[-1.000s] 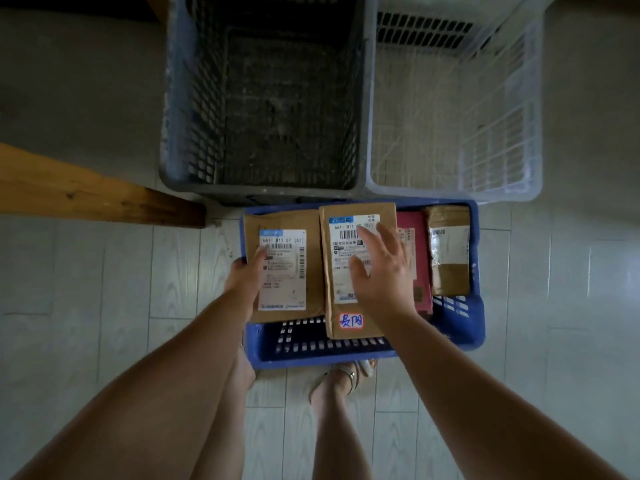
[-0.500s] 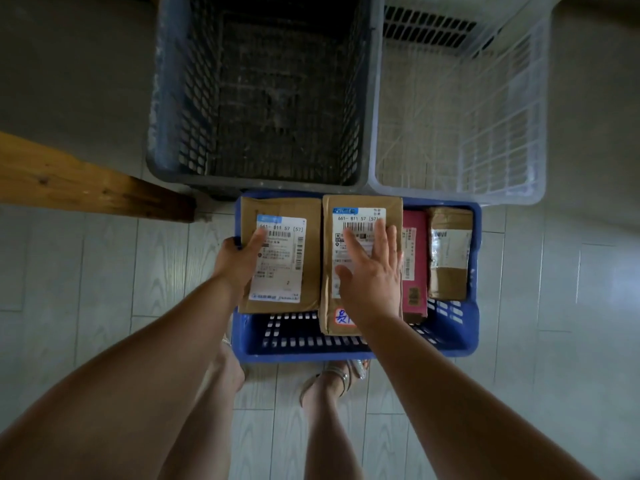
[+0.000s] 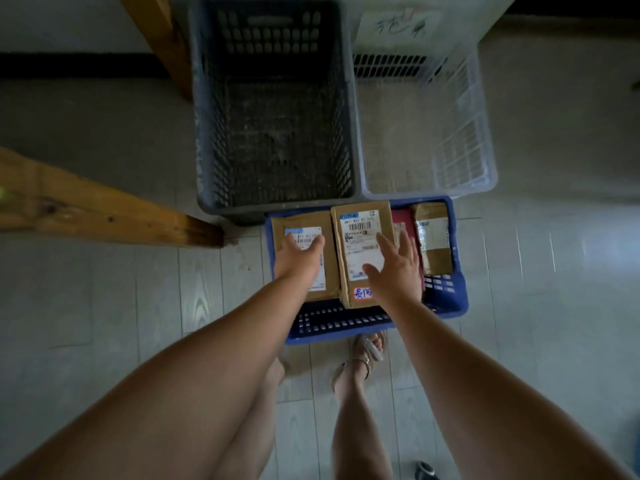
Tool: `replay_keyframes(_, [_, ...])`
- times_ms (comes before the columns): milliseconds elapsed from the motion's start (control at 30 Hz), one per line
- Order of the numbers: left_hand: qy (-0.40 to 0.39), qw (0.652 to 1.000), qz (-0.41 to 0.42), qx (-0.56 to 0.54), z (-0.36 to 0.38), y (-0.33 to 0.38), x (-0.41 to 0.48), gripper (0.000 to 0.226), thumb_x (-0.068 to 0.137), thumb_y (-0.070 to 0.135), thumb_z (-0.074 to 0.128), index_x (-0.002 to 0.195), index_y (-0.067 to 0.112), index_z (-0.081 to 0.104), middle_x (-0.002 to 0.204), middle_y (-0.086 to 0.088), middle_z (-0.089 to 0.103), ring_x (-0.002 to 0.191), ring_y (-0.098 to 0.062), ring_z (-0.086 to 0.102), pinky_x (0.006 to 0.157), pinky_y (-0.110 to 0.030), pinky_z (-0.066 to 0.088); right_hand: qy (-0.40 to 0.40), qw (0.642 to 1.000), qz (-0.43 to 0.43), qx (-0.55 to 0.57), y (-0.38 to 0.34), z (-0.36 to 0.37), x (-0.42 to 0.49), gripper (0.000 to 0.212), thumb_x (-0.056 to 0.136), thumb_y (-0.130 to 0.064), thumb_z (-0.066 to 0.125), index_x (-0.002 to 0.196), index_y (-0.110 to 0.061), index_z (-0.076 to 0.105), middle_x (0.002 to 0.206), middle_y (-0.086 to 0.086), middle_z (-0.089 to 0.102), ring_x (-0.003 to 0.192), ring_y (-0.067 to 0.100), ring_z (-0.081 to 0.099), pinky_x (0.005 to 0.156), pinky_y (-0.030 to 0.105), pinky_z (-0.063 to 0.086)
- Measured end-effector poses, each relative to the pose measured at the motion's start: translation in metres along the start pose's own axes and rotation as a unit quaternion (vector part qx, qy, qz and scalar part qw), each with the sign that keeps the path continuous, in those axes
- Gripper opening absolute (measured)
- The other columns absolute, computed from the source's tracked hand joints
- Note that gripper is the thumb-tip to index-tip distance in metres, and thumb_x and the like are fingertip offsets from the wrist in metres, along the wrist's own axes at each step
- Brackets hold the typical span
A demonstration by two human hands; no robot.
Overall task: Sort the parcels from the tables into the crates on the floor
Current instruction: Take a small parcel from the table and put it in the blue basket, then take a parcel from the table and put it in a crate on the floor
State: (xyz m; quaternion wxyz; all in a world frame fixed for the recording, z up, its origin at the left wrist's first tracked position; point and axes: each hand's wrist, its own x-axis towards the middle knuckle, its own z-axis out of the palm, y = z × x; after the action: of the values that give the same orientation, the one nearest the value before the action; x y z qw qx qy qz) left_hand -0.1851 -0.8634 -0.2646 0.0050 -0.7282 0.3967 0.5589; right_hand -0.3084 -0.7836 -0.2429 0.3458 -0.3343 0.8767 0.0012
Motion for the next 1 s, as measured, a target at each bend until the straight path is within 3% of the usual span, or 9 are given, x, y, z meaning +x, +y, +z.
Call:
replay_keyframes(167, [-0.027,0.999,0.033,0.014,-0.029,0.015,-0.064,0.064,0.086,0.051,0.056,0.141,0.023,0.041,0.135,-0.004,0.054,0.116,-0.026,0.057,0.097,-0.042,0.047,0.051,0.988,0.083,0.116,-0.006,-0.030,-0.056,0.069,0.089,-0.029,0.061,0.149,-0.028,0.027,0.159,0.004,0.015,0.145,0.025,0.020,0.112,0.050,0.031])
replay_keyframes(267, [-0.035,0.997,0.059,0.026,-0.042,0.022,-0.094,0.061,0.088,0.046,0.056,0.141,0.021,0.040,0.137,-0.005,0.052,0.116,-0.024,0.056,0.095,-0.036,0.047,0.068,0.983,0.098,0.137,-0.008,-0.042,-0.086,0.066,0.089,-0.031,0.060,0.148,-0.026,0.030,0.158,0.005,0.020,0.144,0.026,0.021,0.111,0.050,0.032])
replay_keyframes(400, [-0.051,0.993,0.103,0.010,-0.058,0.021,-0.135,0.054,0.093,0.038,0.055,0.140,0.017,0.041,0.134,-0.002,0.052,0.101,-0.015,0.055,0.065,-0.020,0.044,0.076,0.980,0.083,0.165,-0.013,-0.051,-0.119,0.065,0.088,-0.028,0.061,0.146,-0.028,0.033,0.156,0.006,0.024,0.142,0.027,0.025,0.108,0.051,0.036])
replay_keyframes(533, [-0.040,0.988,0.146,0.010,-0.083,0.014,-0.187,0.058,0.092,0.035,0.055,0.143,0.015,0.037,0.139,-0.006,0.050,0.117,-0.023,0.054,0.093,-0.027,0.043,0.099,0.978,0.042,0.181,-0.015,-0.068,-0.168,0.063,0.088,-0.026,0.062,0.145,-0.026,0.035,0.154,0.006,0.028,0.143,0.026,0.023,0.111,0.048,0.032])
replay_keyframes(633, [-0.053,0.984,0.168,-0.028,-0.109,0.005,-0.231,0.062,0.090,0.036,0.057,0.144,0.016,0.036,0.144,-0.006,0.046,0.125,-0.024,0.051,0.105,-0.039,0.040,0.128,0.973,0.020,0.193,-0.021,-0.087,-0.210,0.061,0.088,-0.030,0.063,0.143,-0.023,0.039,0.150,0.005,0.035,0.137,0.027,0.033,0.109,0.049,0.036])
replay_keyframes(800, [-0.038,0.976,0.211,-0.049,-0.167,-0.010,-0.300,0.058,0.093,0.033,0.054,0.145,0.015,0.035,0.145,-0.008,0.043,0.130,-0.022,0.045,0.105,-0.031,0.035,0.127,0.961,-0.027,0.244,-0.059,-0.107,-0.283,0.054,0.090,-0.023,0.062,0.140,-0.015,0.042,0.146,0.007,0.039,0.129,0.026,0.042,0.104,0.038,0.037])
replay_keyframes(1000, [0.008,0.957,0.269,-0.106,-0.273,-0.018,-0.356,0.052,0.095,0.032,0.053,0.143,0.016,0.038,0.144,-0.003,0.045,0.126,-0.017,0.047,0.086,-0.019,0.030,0.118,0.947,-0.121,0.272,-0.145,-0.114,-0.357,0.062,0.092,-0.030,0.061,0.146,-0.017,0.035,0.153,0.007,0.030,0.139,0.024,0.032,0.110,0.038,0.032])
